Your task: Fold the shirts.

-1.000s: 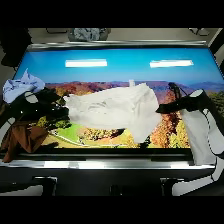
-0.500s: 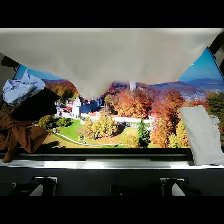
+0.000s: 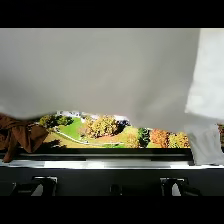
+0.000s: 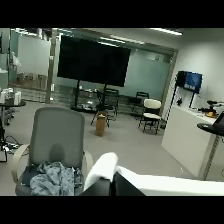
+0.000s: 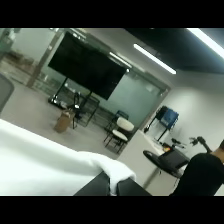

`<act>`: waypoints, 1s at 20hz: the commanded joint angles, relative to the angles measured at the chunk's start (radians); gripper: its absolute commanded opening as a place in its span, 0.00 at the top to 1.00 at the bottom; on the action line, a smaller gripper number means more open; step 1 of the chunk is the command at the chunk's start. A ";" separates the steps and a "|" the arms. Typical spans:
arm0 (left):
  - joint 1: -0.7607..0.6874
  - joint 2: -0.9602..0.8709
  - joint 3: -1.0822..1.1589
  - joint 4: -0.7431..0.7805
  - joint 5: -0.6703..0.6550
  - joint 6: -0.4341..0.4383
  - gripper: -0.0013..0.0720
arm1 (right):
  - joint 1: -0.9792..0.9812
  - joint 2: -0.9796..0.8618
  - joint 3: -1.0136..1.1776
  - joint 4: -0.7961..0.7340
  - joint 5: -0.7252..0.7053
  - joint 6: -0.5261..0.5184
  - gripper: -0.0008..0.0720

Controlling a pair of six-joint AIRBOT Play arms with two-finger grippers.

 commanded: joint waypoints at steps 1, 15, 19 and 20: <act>0.000 -0.042 0.001 0.037 -0.122 0.045 0.95 | 0.000 -0.035 0.004 -0.094 0.172 0.039 0.92; -0.002 -1.020 -0.310 0.038 -0.103 0.160 0.95 | 0.251 -1.143 -0.081 -0.042 0.162 0.159 0.92; -0.002 -1.163 -0.185 -0.024 -0.008 0.160 0.95 | 0.251 -1.188 -0.081 -0.066 -0.109 0.200 0.92; -0.002 -1.175 -0.166 -0.032 -0.006 0.160 0.95 | 0.251 -1.191 -0.080 -0.084 -0.121 0.200 0.92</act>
